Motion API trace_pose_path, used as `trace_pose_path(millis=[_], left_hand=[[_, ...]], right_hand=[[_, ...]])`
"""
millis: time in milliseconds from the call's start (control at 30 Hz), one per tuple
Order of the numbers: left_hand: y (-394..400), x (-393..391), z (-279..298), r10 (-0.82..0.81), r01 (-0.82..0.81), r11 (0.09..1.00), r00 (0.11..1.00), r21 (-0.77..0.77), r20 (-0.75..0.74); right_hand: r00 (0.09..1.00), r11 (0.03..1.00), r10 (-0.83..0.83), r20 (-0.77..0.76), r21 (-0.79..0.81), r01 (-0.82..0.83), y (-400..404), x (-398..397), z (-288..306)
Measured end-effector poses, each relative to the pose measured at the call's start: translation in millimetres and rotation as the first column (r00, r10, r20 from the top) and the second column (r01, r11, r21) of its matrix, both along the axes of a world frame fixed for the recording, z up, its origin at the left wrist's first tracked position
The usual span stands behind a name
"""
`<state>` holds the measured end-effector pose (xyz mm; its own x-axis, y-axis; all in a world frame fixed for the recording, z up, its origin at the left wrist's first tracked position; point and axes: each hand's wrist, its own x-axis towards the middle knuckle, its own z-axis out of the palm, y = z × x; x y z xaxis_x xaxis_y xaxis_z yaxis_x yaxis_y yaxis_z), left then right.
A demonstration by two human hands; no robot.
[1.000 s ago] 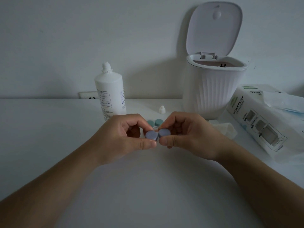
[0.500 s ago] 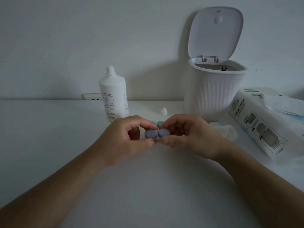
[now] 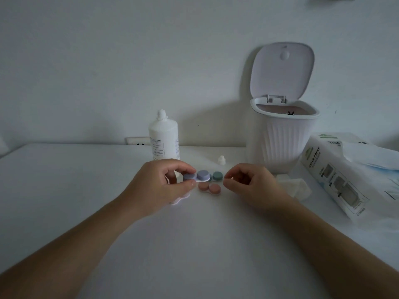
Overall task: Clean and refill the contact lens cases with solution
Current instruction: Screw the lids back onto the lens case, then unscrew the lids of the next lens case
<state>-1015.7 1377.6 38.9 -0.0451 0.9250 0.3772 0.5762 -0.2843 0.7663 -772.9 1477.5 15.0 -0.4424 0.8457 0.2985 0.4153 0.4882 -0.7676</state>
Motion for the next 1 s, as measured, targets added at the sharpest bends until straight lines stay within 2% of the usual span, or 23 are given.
trace_pose_path(millis=[133,300,433,567,867,1000], left_hand=[[-15,-26,-4,0.136,-0.137,0.991,0.987,-0.003,-0.085],[-31,-62,-13,0.287,-0.292,0.956,0.944,-0.008,-0.165],[-33,-82,-22,0.353,-0.369,0.927,0.917,-0.064,-0.187],[-30,-95,-28,0.393,-0.412,0.905,0.905,-0.109,-0.161],[-25,-97,-35,0.452,-0.474,0.875,0.872,-0.095,-0.187],[-24,-96,-35,0.473,-0.496,0.862,0.861,-0.103,-0.189]], right_hand=[[0.995,1.0,-0.003,0.1,0.012,0.002,-3,-4,-5],[0.972,0.993,-0.052,0.229,0.111,0.027,-3,-7,-8],[0.966,0.986,-0.064,0.249,0.162,0.023,-5,-7,-10],[0.968,0.989,-0.061,0.245,0.147,0.025,-4,-7,-10],[0.974,0.994,-0.071,0.217,0.096,0.051,-3,-9,-9],[0.964,0.993,-0.064,0.257,0.108,0.037,-5,-10,-6]])
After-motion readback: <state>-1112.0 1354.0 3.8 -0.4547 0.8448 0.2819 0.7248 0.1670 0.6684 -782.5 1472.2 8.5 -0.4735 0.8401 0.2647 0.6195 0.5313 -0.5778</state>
